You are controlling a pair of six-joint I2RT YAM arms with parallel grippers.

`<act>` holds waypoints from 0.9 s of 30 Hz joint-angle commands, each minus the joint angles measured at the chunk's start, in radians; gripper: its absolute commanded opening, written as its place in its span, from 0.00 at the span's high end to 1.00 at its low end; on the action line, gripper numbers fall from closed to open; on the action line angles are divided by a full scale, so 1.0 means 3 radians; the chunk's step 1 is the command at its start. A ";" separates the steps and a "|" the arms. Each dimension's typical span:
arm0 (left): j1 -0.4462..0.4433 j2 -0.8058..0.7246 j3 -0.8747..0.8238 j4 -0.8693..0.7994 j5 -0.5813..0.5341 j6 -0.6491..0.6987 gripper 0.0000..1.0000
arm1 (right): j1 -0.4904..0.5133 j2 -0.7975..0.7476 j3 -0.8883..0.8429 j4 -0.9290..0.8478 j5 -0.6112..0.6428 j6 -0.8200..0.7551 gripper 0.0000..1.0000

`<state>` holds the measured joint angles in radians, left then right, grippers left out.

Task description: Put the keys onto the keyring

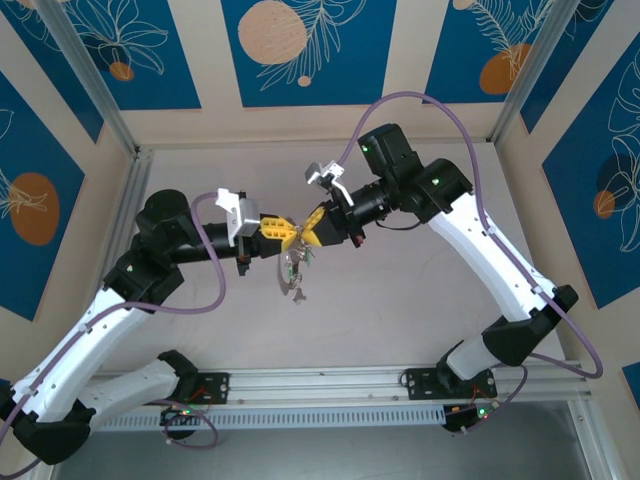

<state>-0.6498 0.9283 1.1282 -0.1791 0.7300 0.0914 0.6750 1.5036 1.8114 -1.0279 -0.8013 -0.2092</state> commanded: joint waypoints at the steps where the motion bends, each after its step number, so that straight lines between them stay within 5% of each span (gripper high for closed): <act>1: -0.0012 -0.0054 0.0024 0.0295 0.0173 0.0084 1.00 | 0.0061 0.0095 0.0118 -0.0116 -0.0058 -0.0018 1.00; 27: -0.0002 -0.0037 0.0137 -0.0318 -0.0119 0.0483 1.00 | -0.0078 -0.0467 -0.0112 0.0592 0.0491 0.0293 1.00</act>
<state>-0.6502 0.9230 1.1366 -0.2516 0.7006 0.2016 0.6559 1.3762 1.7798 -0.8757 -0.6628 -0.1364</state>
